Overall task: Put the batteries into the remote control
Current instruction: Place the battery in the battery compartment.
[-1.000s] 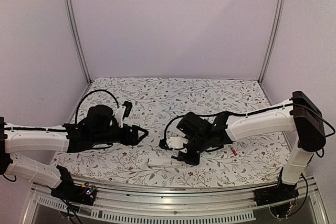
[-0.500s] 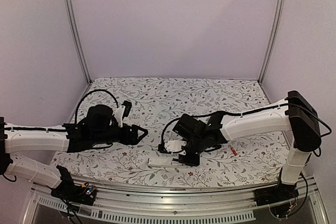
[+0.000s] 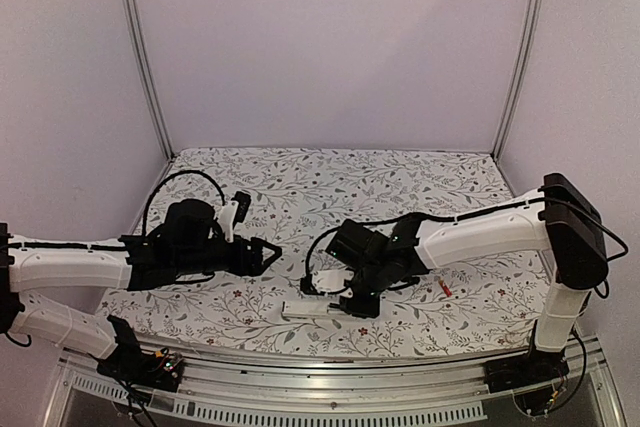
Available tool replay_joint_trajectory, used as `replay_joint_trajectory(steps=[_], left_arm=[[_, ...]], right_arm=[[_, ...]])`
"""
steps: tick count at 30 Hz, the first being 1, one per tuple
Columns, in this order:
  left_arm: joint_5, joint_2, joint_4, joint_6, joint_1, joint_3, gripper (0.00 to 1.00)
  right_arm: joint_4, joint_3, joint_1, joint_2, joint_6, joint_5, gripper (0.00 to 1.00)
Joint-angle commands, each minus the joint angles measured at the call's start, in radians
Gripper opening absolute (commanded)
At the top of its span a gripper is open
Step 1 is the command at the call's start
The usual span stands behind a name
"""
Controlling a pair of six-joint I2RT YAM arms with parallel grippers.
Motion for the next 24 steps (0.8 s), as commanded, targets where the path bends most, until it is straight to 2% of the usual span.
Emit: replay_joint_trajectory(steps=[1, 15, 24], left_arm=[[0.012, -0.009, 0.001, 0.015, 0.015, -0.012, 0.76], [0.033, -0.004, 0.009, 0.024, 0.017, -0.010, 0.77], [0.033, -0.010, 0.007, 0.026, 0.018, -0.012, 0.77]], right_arm=[[-0.026, 0.034, 0.010, 0.026, -0.003, 0.021, 0.12], [-0.018, 0.067, 0.010, 0.016, 0.007, -0.003, 0.16], [-0.008, 0.072, -0.004, 0.002, -0.040, -0.066, 0.31]])
